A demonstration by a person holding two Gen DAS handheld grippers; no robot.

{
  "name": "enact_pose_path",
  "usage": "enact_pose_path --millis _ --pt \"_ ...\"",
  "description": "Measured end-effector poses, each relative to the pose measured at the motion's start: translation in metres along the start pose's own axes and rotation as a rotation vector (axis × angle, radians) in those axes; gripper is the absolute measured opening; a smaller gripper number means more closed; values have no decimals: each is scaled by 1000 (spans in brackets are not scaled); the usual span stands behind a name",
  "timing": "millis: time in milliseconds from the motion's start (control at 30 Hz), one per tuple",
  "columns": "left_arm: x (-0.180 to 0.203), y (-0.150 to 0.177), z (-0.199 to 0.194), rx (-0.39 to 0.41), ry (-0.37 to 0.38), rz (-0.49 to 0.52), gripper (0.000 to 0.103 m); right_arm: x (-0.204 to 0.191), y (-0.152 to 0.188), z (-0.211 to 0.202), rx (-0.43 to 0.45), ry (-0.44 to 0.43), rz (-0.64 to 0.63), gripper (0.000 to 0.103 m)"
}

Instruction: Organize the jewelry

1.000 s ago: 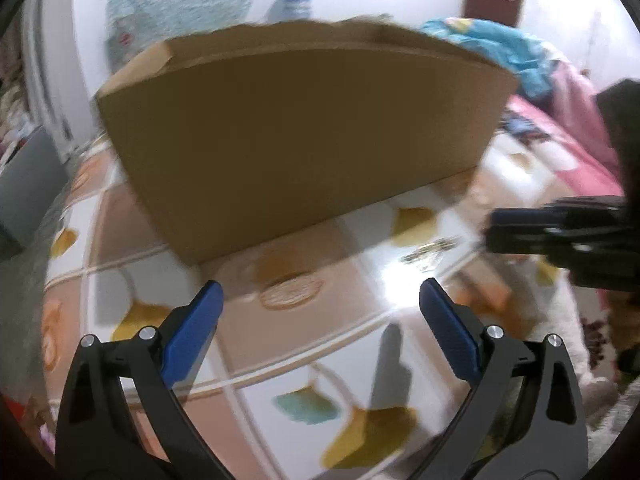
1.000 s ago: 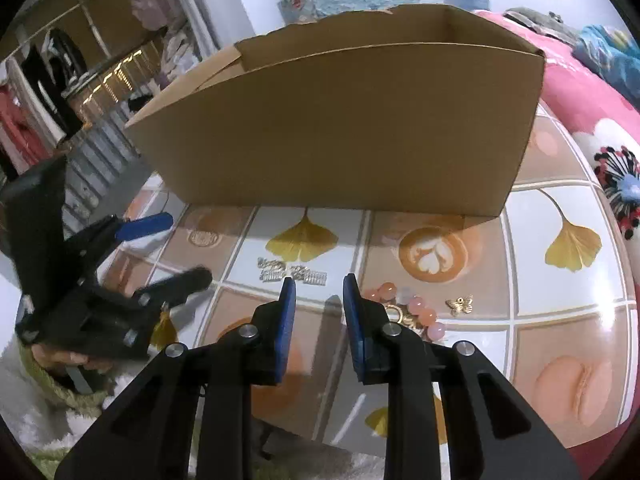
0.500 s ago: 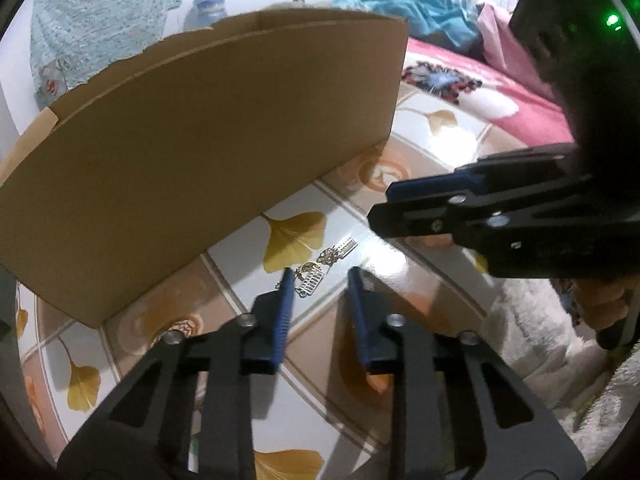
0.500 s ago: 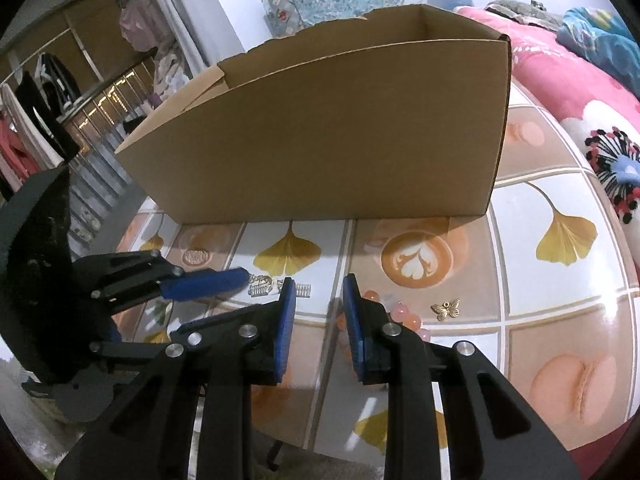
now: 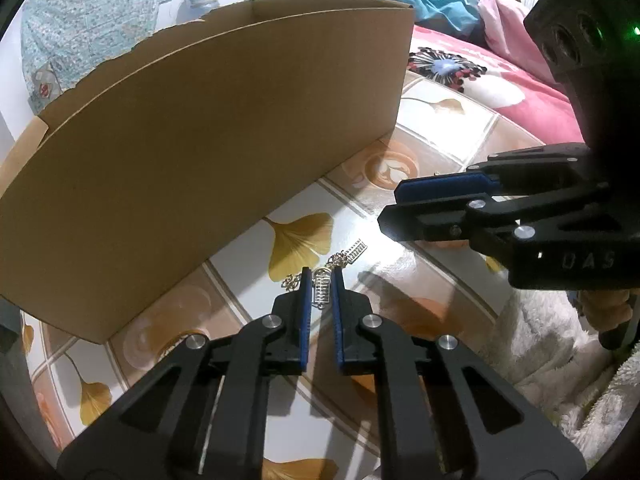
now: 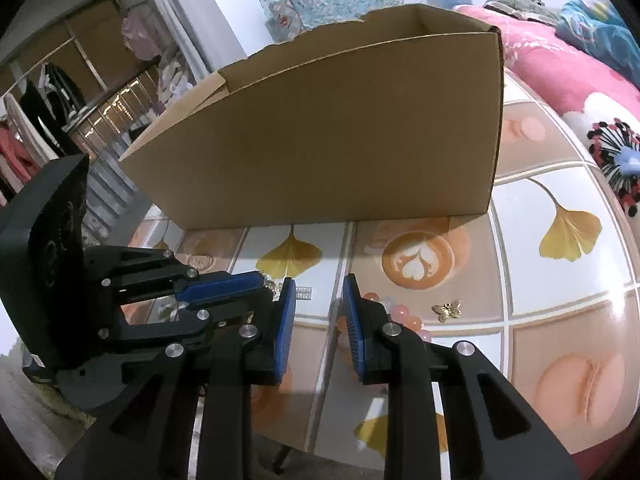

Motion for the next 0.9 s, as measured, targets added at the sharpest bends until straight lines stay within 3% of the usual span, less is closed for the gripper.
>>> enact_pose_path --millis 500,900 --pt "-29 17 -21 35 -19 -114 5 -11 -3 3 -18 -2 -48 24" --pt "-45 25 -27 64 -7 -175 5 -42 -14 19 -122 38 -488 25"
Point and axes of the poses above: each gripper's, at about its wrist camera, not at the fingertips, and z roughly the way its jaws point, x to its right, y to its underside, the point moved 1 cm from there along z, roughly the way its jaws point, and after that the axes turned 1 degree about x, right-handed, at the moved point
